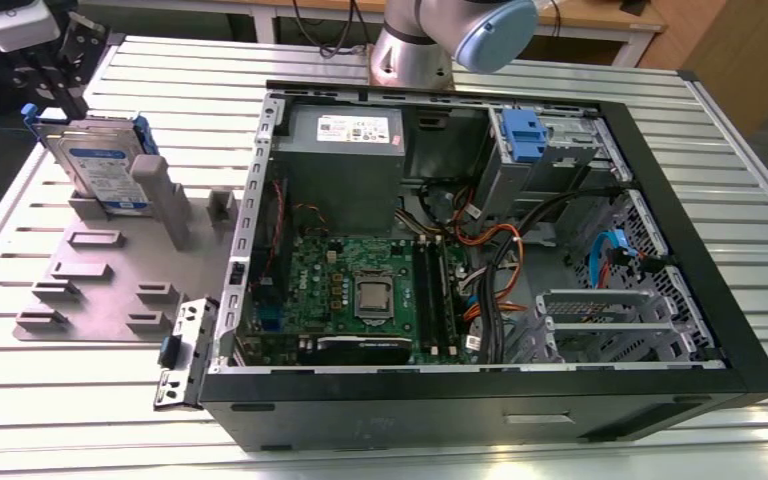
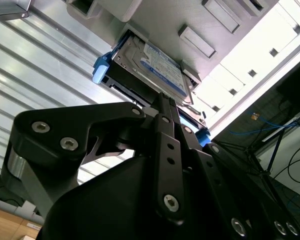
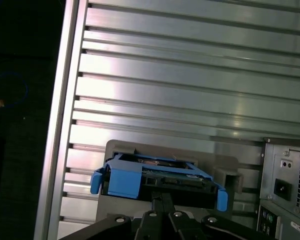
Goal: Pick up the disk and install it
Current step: 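Pick up the disk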
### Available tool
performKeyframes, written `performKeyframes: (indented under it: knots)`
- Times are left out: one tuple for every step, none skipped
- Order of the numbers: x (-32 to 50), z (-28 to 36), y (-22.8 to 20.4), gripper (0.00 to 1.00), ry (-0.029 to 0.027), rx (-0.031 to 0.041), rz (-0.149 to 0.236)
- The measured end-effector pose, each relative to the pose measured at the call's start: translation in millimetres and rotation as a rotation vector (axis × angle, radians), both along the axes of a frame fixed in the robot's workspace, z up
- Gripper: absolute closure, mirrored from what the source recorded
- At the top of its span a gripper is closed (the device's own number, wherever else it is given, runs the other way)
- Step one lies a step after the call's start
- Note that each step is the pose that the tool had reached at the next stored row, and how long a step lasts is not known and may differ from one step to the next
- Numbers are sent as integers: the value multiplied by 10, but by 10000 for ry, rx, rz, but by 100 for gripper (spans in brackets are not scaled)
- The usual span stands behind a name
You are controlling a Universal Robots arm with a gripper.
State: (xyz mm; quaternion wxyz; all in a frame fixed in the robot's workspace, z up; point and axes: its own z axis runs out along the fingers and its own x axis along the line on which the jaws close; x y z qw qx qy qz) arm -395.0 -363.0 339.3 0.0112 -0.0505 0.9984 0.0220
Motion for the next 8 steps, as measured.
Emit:
performKeyframes:
  knots:
    - [0,3,0,89,1,-1,5]
    - [0,11,0,89,5,-3,11]
    - [0,17,0,89,3,-2,15]
    - [0,21,0,89,0,0,19]
    - [0,23,0,89,-1,0,24]
    - [0,22,0,89,-2,1,26]
    - [0,24,0,89,0,0,29]
    - [0,24,0,89,0,0,32]
